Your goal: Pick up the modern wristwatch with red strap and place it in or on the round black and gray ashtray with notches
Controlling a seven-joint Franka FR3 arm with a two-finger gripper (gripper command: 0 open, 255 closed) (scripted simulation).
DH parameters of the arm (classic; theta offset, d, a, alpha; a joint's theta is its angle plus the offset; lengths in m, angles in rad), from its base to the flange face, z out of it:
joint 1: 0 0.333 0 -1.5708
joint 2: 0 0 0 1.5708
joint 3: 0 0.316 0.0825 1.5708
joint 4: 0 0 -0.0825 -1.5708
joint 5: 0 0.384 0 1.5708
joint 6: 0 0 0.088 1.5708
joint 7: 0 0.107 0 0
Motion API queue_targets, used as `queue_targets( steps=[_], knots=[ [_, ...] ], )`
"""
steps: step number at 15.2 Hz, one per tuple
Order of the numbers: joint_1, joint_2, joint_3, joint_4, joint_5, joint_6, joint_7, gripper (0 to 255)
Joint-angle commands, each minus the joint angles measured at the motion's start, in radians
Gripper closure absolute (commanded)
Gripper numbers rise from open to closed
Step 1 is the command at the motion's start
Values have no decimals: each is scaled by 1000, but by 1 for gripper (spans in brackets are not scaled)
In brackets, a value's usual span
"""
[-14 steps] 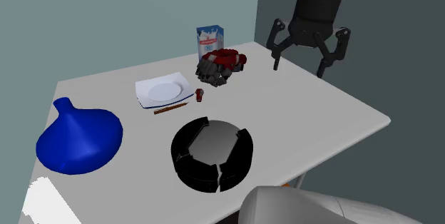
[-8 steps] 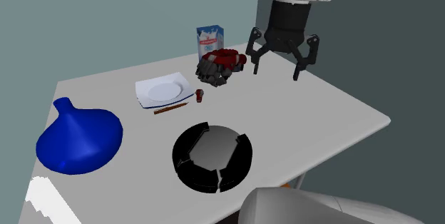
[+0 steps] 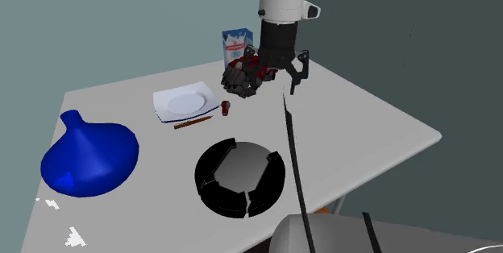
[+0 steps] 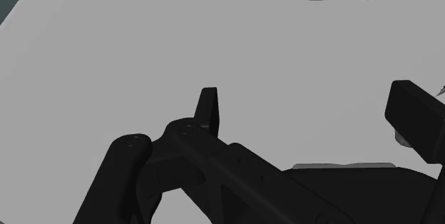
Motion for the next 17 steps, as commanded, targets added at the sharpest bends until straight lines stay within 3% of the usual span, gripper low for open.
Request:
queue_targets(
  steps=[1, 7, 13, 17],
  knots=[
    [7, 50, 41, 8, 2, 55, 31, 0],
    [17, 230, 164, 74, -35, 196, 144, 0],
    [26, 451, 274, 184, -155, 307, 294, 0],
    [32, 499, 286, 175, -187, 357, 323, 0]
  ],
)
